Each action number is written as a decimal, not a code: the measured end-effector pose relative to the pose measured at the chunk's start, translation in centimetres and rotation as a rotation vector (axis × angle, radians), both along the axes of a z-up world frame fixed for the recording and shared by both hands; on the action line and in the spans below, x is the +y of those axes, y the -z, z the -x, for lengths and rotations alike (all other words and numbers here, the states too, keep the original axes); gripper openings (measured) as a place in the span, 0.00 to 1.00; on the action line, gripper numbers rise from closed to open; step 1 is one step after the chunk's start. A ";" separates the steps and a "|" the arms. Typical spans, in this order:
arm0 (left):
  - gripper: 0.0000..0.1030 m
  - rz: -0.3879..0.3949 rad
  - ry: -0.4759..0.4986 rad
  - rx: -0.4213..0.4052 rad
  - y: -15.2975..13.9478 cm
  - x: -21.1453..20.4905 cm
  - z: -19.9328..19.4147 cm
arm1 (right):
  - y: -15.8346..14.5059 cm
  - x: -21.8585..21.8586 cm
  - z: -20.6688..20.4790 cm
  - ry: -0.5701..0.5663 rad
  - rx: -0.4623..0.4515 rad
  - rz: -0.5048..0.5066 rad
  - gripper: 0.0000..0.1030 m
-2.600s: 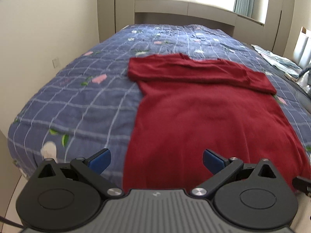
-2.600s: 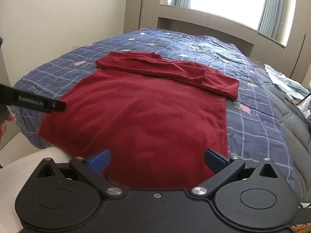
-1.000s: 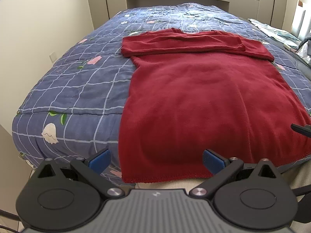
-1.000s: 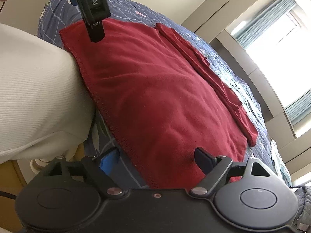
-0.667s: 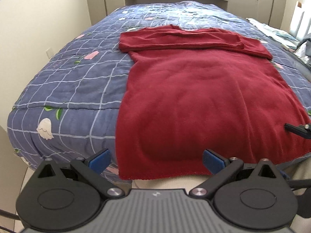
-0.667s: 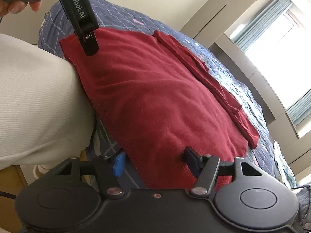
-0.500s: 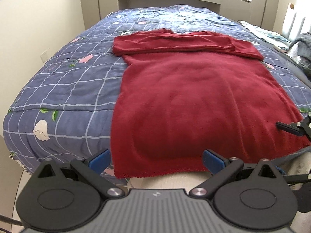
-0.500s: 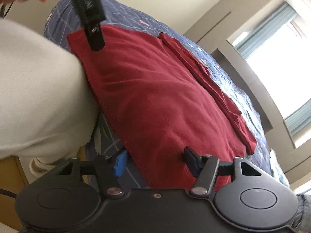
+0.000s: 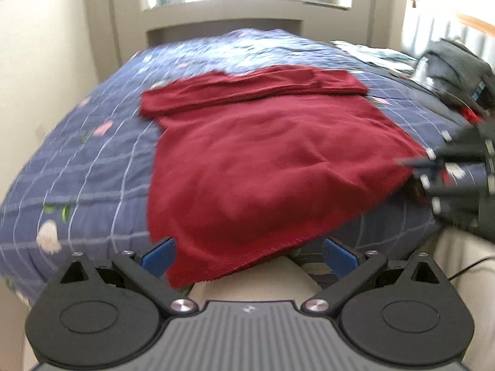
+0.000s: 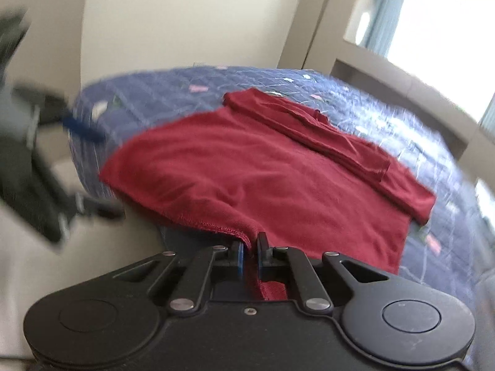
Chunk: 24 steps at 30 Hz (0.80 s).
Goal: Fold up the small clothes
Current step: 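Grasp the sweater hem with the right gripper while the left gripper grasps the hem beside it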
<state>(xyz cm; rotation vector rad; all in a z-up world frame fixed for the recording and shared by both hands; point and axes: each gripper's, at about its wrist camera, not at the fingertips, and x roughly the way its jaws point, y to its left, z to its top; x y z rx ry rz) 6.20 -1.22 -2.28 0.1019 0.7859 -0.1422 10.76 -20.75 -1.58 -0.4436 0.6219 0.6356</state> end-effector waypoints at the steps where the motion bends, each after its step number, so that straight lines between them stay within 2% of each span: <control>1: 1.00 -0.024 0.018 -0.014 0.0 -0.6 0.0 | -0.6 -0.2 -0.5 0.011 0.020 -0.025 0.07; 5: 1.00 -0.149 0.059 -0.045 0.5 -3.5 -0.6 | -2.3 -0.8 -2.0 0.043 0.081 -0.113 0.07; 9: 1.00 -0.310 0.075 -0.077 1.6 -6.6 -2.2 | -3.2 -0.9 -2.5 0.054 0.089 -0.140 0.07; 12: 0.99 -0.370 0.079 -0.104 2.0 -7.9 -3.2 | -3.8 -1.1 -2.7 0.061 0.094 -0.157 0.07; 15: 0.98 -0.388 0.071 -0.150 1.9 -8.3 -3.6 | -4.1 -1.3 -2.8 0.066 0.094 -0.164 0.07; 19: 0.90 -0.384 0.062 -0.180 1.6 -8.3 -3.6 | -4.2 -1.4 -2.8 0.067 0.092 -0.163 0.07; 24: 0.72 -0.349 0.037 -0.194 1.1 -7.4 -3.3 | -4.3 -1.6 -2.6 0.068 0.089 -0.157 0.07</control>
